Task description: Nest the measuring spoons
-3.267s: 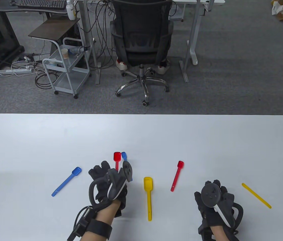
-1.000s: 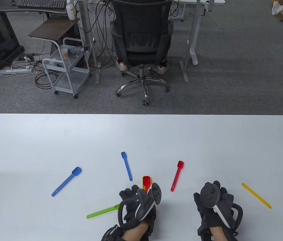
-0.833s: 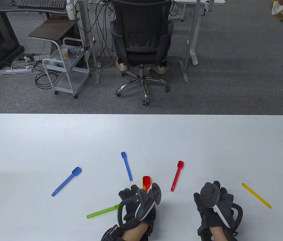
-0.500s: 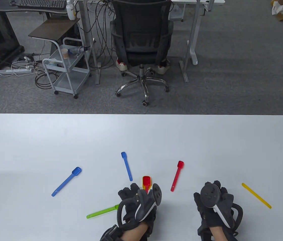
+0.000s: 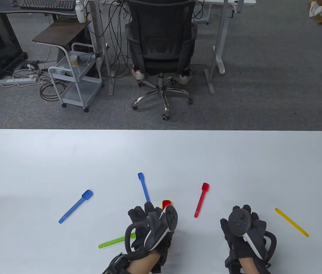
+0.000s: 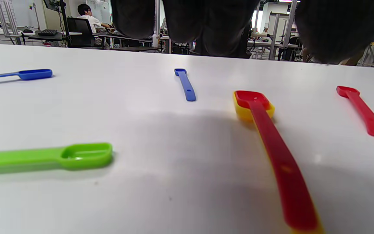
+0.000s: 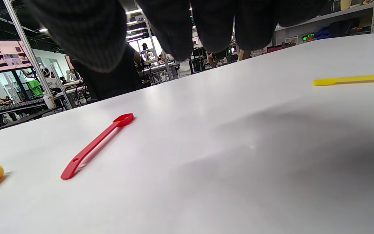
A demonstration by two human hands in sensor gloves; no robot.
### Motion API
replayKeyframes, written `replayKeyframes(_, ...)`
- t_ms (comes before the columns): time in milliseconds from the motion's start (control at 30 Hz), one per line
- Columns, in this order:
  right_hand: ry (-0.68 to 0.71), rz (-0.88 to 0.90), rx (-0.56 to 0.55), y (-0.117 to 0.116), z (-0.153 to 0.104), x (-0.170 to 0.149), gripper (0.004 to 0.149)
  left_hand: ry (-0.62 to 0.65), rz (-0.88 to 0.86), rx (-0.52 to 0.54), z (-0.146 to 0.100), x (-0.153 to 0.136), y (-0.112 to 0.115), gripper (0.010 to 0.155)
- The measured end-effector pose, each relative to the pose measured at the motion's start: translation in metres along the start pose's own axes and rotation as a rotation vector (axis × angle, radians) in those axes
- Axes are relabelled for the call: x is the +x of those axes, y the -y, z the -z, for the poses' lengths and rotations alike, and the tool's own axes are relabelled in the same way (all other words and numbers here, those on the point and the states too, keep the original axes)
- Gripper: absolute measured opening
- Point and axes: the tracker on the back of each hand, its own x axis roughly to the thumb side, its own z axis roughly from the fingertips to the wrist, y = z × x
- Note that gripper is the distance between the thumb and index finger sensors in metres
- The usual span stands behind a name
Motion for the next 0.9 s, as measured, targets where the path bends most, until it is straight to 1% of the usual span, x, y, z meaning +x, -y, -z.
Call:
replayKeyframes(300,0.001,0.007,0.000,0.000,0.000,-0.001,0.070,-0.009,-0.002,0.053,0.002,-0.032,-0.023,0.076)
replayKeyframes(600,0.004,0.014,0.003,0.001,0.001,-0.002,0.070,-0.060,0.011,0.076,0.015,-0.070,-0.032,0.076)
replayKeyframes(733,0.003,0.019,-0.001,0.002,0.001,-0.003,0.070,-0.091,0.032,0.093,0.022,-0.096,-0.031,0.076)
replayKeyframes(900,0.007,0.025,-0.007,0.002,0.001,-0.004,0.070,-0.163,0.063,0.095,0.035,-0.137,-0.028,0.075)
